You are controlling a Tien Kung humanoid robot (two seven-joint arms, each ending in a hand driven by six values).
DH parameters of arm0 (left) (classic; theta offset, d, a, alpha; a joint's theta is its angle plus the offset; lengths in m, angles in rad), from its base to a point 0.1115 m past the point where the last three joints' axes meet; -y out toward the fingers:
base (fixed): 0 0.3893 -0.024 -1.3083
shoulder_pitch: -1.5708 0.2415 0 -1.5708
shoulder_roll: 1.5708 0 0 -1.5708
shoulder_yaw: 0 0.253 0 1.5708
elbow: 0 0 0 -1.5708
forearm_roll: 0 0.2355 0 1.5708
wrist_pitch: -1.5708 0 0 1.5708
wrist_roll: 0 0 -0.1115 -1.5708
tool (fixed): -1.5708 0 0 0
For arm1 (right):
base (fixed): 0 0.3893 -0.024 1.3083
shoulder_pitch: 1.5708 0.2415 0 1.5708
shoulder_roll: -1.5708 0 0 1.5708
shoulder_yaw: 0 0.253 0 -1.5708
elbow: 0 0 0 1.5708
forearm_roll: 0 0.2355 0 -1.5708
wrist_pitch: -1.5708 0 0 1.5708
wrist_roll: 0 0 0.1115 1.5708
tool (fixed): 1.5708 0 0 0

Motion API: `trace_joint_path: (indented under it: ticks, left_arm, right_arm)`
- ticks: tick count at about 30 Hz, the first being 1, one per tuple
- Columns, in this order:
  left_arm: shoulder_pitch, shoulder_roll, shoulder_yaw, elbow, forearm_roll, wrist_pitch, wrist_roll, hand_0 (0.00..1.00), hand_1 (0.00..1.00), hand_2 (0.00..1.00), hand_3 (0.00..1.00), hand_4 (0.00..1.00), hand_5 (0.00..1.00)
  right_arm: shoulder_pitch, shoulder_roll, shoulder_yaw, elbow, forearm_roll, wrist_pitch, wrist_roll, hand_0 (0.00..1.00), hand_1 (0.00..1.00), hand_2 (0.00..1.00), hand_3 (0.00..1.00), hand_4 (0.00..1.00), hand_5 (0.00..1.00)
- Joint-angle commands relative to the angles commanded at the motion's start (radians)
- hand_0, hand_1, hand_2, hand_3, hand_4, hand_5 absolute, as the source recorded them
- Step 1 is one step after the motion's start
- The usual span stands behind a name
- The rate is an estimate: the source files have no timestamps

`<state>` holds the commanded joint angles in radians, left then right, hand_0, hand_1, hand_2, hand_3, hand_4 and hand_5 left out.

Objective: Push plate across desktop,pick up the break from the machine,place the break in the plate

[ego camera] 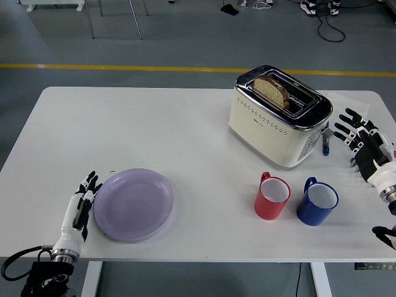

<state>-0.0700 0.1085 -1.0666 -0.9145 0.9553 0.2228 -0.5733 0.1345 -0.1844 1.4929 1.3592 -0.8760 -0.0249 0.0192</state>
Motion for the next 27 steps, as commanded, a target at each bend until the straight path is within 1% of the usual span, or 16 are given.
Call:
trace_joint_path:
  ticks: [5, 11, 13, 15, 18, 27]
  left_arm:
    - [-0.018, 0.009, 0.045, 0.001, -0.02, -0.005, 0.001, 0.869, 0.888, 0.973, 0.986, 0.55, 0.998]
    - [-0.03, 0.009, 0.06, -0.005, -0.03, -0.003, 0.0, 0.867, 0.886, 0.971, 0.983, 0.549, 0.998]
    - [-0.042, 0.015, 0.086, -0.008, -0.039, -0.005, 0.0, 0.869, 0.886, 0.971, 0.982, 0.547, 0.998]
    - [-0.043, 0.016, 0.089, -0.009, -0.04, -0.005, 0.0, 0.869, 0.886, 0.971, 0.982, 0.547, 0.998]
    - [-0.053, 0.016, 0.113, -0.006, -0.063, -0.01, 0.002, 0.868, 0.888, 0.969, 0.978, 0.546, 0.998]
    - [-0.061, 0.015, 0.135, -0.009, -0.082, -0.027, -0.001, 0.863, 0.88, 0.961, 0.971, 0.546, 0.998]
  right_arm:
    - [0.002, -0.002, 0.007, 0.007, -0.001, 0.0, 0.0, 0.845, 0.774, 0.787, 0.786, 0.498, 0.528]
    - [0.002, -0.001, 0.008, 0.008, -0.002, 0.002, -0.003, 0.845, 0.774, 0.783, 0.786, 0.499, 0.529]
    - [0.004, -0.002, 0.012, 0.014, -0.002, 0.006, -0.004, 0.844, 0.773, 0.783, 0.785, 0.498, 0.529]
    - [0.004, -0.002, 0.012, 0.014, -0.002, 0.006, -0.004, 0.844, 0.773, 0.783, 0.785, 0.498, 0.529]
    - [0.006, -0.004, 0.016, 0.02, -0.003, 0.007, -0.005, 0.843, 0.773, 0.78, 0.784, 0.498, 0.528]
    - [0.005, -0.002, 0.009, 0.017, -0.004, 0.011, -0.006, 0.843, 0.773, 0.777, 0.785, 0.497, 0.528]
